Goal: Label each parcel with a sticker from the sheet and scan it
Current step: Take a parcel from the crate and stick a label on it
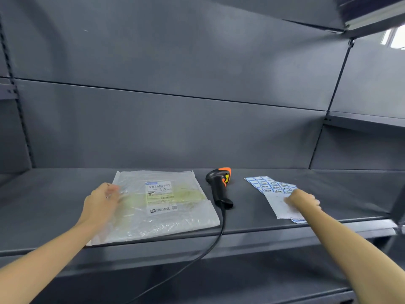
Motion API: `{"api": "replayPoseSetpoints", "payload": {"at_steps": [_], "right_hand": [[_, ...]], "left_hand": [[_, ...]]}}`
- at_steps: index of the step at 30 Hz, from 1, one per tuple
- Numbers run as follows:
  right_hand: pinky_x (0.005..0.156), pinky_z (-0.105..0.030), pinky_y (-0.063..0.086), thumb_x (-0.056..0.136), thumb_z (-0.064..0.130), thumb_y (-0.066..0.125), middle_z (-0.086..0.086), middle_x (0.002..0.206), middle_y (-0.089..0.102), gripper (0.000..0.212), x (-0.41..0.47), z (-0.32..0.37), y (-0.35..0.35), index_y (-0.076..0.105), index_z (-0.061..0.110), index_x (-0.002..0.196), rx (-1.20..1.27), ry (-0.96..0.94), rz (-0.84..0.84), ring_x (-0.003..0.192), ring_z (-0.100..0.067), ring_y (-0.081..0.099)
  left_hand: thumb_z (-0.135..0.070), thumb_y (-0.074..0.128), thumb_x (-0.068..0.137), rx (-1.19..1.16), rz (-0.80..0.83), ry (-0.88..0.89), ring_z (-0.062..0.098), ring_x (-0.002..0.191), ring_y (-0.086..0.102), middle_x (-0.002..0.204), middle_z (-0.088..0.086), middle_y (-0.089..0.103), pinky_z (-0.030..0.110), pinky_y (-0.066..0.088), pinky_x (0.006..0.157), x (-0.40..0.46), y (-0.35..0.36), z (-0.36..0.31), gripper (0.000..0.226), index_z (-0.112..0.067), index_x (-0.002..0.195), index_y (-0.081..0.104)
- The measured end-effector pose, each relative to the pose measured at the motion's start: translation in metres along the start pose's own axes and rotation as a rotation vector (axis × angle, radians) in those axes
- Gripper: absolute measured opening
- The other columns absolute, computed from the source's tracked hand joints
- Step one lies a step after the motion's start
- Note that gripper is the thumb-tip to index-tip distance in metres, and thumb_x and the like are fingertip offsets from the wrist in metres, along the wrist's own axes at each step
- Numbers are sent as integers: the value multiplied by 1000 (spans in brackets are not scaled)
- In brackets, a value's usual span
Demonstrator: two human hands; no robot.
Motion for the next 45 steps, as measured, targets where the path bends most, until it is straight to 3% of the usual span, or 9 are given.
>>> {"api": "replayPoseSetpoints", "payload": {"at_steps": [9, 13, 16, 23, 27, 31, 35, 39, 45], "right_hand": [[99, -39, 39, 79, 25, 77, -18, 127, 54, 58, 20, -22, -8, 49, 3, 126, 403, 102, 60, 122, -36, 48], [74, -34, 43, 81, 0, 68, -15, 92, 56, 16, 9, 10, -31, 59, 0, 94, 830, -129, -15, 85, -26, 53], [80, -39, 49, 78, -2, 68, -12, 94, 60, 25, -28, 51, -51, 59, 3, 100, 1027, -332, -37, 87, -23, 57], [69, -33, 57, 79, -5, 68, -1, 110, 69, 52, -176, 163, -18, 49, 18, 122, 1415, -707, 517, 94, -21, 70], [81, -38, 58, 81, -5, 67, 6, 105, 71, 54, -238, 200, 17, 51, 24, 123, 1359, -808, 715, 97, -18, 70], [84, -38, 56, 81, 3, 64, 3, 113, 65, 48, -264, 212, 31, 58, 43, 106, 1196, -890, 676, 97, -14, 67], [82, -19, 48, 86, 7, 62, 14, 111, 56, 60, -267, 217, 26, 36, 30, 135, 1011, -930, 454, 98, -2, 55], [94, -23, 40, 89, 14, 61, 6, 128, 51, 50, -266, 224, 10, 48, 25, 136, 786, -1068, 192, 114, -10, 47], [70, -6, 34, 89, 29, 65, 5, 117, 55, 33, -257, 232, 15, 61, 29, 122, 689, -1071, 97, 87, -1, 49]], "left_hand": [[-6, 47, 95, 43, 32, -7, 23, 98, 54, 114, 9, 64, 31, 38, 83, -3, 5, 3, 18, -13, 101, 62], [-7, 49, 95, 33, 17, 27, 25, 103, 55, 114, 8, 64, 32, 39, 86, -3, 2, -7, 16, -12, 103, 62], [-14, 50, 96, -41, -1, 60, 21, 105, 55, 114, 3, 63, 32, 40, 86, -3, 3, -26, 14, -18, 103, 62], [-42, 68, 81, -834, 247, -257, 28, 98, 67, 112, 10, 64, 39, 52, 88, -28, 47, -70, 41, -11, 106, 58], [-51, 59, 84, -924, 497, -228, 25, 102, 68, 113, 8, 70, 38, 53, 81, -50, 60, -91, 46, -17, 113, 70], [-22, 65, 87, -853, 393, -210, 23, 102, 67, 108, 3, 72, 38, 54, 81, -48, 44, -79, 14, -25, 97, 75], [-5, 62, 88, -830, 353, -189, 27, 107, 64, 115, 7, 69, 41, 51, 92, -47, 33, -73, 27, -16, 113, 66], [-4, 62, 87, -816, 326, -187, 31, 112, 62, 117, 9, 68, 47, 45, 101, -44, 27, -68, 33, -10, 120, 63], [-16, 65, 89, -828, 322, -251, 29, 107, 65, 112, 9, 70, 44, 49, 97, -47, 30, -63, 25, -13, 114, 66]]}}
Point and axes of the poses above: each hand's wrist, its own x-axis towards the middle knuckle, its own y-axis out of the palm, z = x × y, the point moved 8 cm from there along x, towards the middle knuckle
